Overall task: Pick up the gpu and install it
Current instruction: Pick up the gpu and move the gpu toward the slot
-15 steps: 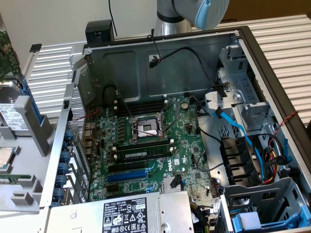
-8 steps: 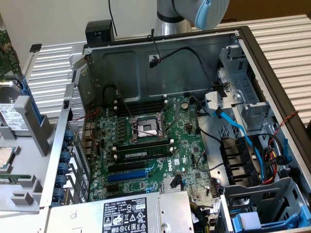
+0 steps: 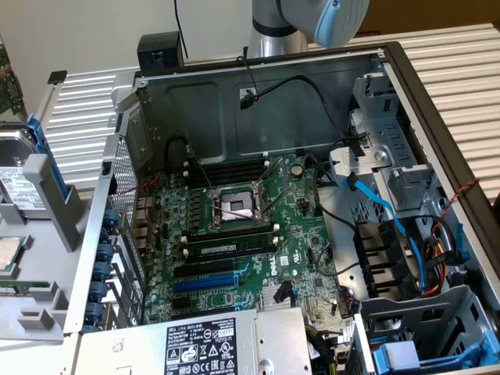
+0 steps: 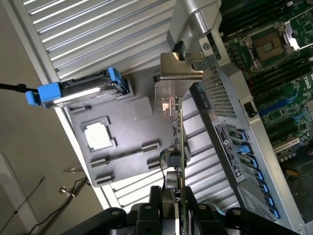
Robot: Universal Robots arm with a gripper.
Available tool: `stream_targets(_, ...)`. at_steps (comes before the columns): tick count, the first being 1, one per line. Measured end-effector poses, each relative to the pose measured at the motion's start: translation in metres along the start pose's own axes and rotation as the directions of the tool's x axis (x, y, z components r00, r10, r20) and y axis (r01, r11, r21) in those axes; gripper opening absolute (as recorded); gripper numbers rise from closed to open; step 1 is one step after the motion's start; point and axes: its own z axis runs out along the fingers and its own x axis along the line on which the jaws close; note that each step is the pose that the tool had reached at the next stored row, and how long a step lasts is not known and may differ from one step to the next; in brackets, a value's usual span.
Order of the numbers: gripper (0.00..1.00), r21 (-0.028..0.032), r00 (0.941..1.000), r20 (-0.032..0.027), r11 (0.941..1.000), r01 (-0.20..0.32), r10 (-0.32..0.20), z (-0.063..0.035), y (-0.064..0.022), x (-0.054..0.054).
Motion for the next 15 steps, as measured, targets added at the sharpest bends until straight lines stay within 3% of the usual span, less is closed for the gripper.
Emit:
stream_targets(4,0.29,-0.0037,0.9999,-0.0134,1.0,0.0,0.0,-0.0077,0.0011,-0.006)
stream_targets(7,0.29,-0.0066,0.9995,-0.0324,1.0,0.002,-0.003,-0.0106,0.0018,-0.009)
stream_targets(10,0.29,-0.0147,0.9986,-0.0456,0.9995,0.027,-0.027,-0.0129,0.0023,-0.01)
stream_targets(13,0.29,-0.0183,0.9964,-0.0542,0.9978,0.064,-0.065,-0.0148,0.0025,-0.011)
stream_targets(15,0.29,-0.0203,0.9948,-0.0555,0.9963,0.084,-0.085,-0.0153,0.0025,-0.011)
